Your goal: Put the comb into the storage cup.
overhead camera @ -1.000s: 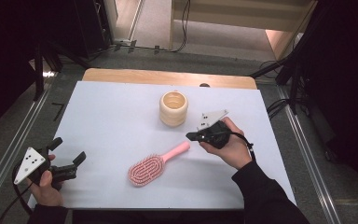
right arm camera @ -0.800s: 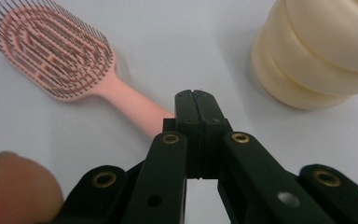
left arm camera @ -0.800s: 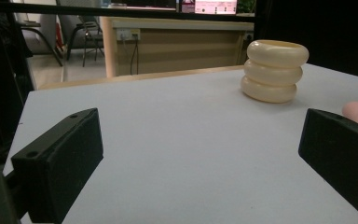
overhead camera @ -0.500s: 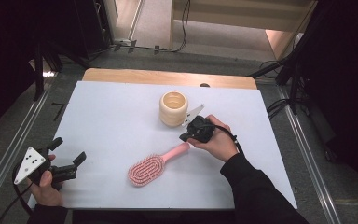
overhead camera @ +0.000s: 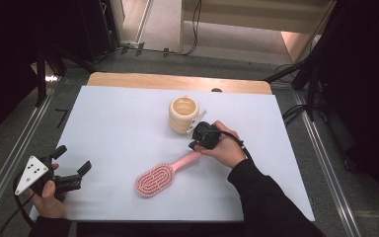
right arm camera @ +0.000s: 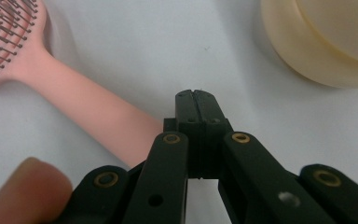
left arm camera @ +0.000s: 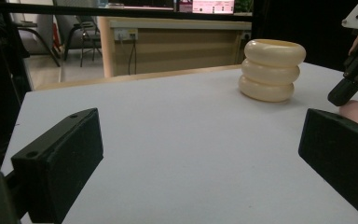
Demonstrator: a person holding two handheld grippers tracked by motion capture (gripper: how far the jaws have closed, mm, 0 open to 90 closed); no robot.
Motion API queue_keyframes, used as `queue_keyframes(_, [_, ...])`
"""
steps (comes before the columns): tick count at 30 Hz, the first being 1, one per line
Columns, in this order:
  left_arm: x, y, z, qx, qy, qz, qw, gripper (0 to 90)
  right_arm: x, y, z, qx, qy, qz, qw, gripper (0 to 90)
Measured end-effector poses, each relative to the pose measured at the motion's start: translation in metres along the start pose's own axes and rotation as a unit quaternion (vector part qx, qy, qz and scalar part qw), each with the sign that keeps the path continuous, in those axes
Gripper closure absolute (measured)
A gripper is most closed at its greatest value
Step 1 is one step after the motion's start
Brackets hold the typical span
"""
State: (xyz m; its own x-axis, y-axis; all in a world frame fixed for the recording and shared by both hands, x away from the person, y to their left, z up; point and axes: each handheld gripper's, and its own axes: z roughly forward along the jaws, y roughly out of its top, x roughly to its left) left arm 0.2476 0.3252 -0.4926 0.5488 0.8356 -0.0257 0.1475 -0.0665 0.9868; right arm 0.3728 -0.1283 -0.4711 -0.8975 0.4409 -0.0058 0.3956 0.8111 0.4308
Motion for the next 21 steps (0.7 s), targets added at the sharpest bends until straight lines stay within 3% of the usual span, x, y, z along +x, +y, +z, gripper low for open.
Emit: queue_keyframes(21, [-0.0004,0.0,0.0001,0.0,0.0,0.0,1.0,0.3,0.0083,-0.0068,-0.005,0.017,0.002,-0.004,0.9999,87.9])
